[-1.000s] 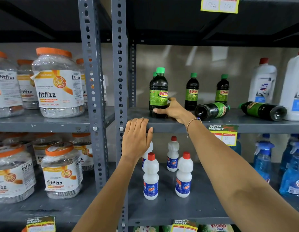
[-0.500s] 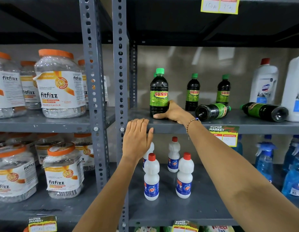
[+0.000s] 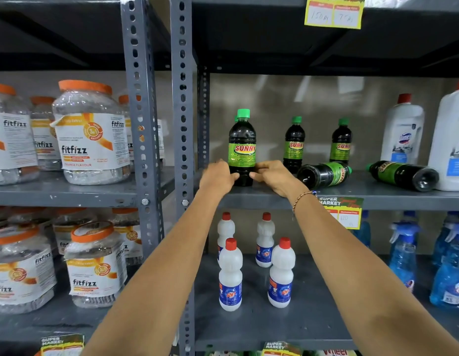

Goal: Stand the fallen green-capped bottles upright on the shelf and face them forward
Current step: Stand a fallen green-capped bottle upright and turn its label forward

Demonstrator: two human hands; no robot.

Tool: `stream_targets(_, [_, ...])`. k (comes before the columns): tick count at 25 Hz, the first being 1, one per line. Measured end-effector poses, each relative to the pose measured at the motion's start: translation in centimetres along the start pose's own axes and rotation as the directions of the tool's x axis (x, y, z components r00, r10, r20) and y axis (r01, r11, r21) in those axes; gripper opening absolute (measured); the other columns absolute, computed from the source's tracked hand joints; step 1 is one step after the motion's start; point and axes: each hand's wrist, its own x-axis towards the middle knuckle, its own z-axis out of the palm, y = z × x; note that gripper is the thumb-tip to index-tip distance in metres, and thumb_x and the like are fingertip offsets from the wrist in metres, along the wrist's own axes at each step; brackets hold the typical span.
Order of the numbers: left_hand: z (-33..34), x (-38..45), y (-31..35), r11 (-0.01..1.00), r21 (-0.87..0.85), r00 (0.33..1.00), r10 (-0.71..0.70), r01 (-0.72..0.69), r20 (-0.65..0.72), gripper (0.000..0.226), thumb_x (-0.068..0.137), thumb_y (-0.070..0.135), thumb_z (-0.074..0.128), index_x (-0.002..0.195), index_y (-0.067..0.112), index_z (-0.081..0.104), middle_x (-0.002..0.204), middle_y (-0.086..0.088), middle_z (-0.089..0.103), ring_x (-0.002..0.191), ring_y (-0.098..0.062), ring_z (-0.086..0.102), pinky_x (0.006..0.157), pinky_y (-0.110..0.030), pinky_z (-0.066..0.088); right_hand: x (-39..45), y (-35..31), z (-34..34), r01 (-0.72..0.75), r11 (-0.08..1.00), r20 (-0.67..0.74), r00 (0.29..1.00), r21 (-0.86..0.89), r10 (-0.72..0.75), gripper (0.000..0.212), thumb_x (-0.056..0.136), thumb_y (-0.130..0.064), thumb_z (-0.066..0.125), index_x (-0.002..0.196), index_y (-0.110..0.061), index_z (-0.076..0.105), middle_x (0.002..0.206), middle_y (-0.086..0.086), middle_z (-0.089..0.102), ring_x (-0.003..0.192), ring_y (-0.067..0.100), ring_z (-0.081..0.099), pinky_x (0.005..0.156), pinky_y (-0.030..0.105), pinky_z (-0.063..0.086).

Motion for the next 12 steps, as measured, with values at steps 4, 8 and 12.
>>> stream_targets(4, [0.4,1.9,-0.5,0.931,-0.334,0.973,-0.075,0.147,0.219,0.034,0.086,0.028,0.067,0.106,0.002,0.06,0.1,-0.01,0.064,0.092,-0.025,0.059,0.075,-0.031,0.042,0.5,0.3,0.1,0.002,1.0,0.005,1.0,0.001,-0.002,0.034,0.085,0.005,0.063,0.118,0.005,0.059,0.117,0.023,0.066,0.097,0.02,0.061,0.086,0.025,0.047])
stream_targets(8, [0.7,2.1,-1.1,0.897,-0.419,0.977,-0.058,0.141,0.204,0.027,0.085,0.024,0.07,0.105,0.007,0.066,0.103,-0.011,0.069,0.093,-0.023,0.062,0.077,-0.031,0.045,0.7,0.5,0.1,0.015,0.999,-0.007,1.0,-0.036,-0.015,0.032,0.085,0.003,0.063,0.117,0.003,0.06,0.115,0.022,0.067,0.097,0.019,0.062,0.092,0.028,0.048])
stream_targets(12, [0.4,1.6,-0.9,0.916,-0.387,0.981,-0.038,0.11,0.19,0.027,0.083,0.028,0.071,0.102,0.009,0.066,0.097,-0.008,0.07,0.091,-0.023,0.063,0.075,-0.031,0.047,0.1,0.2,-0.2,-0.007,1.0,0.01,1.0,-0.011,0.007,0.031,0.085,0.004,0.063,0.116,0.002,0.061,0.114,0.019,0.068,0.096,0.018,0.063,0.087,0.025,0.05])
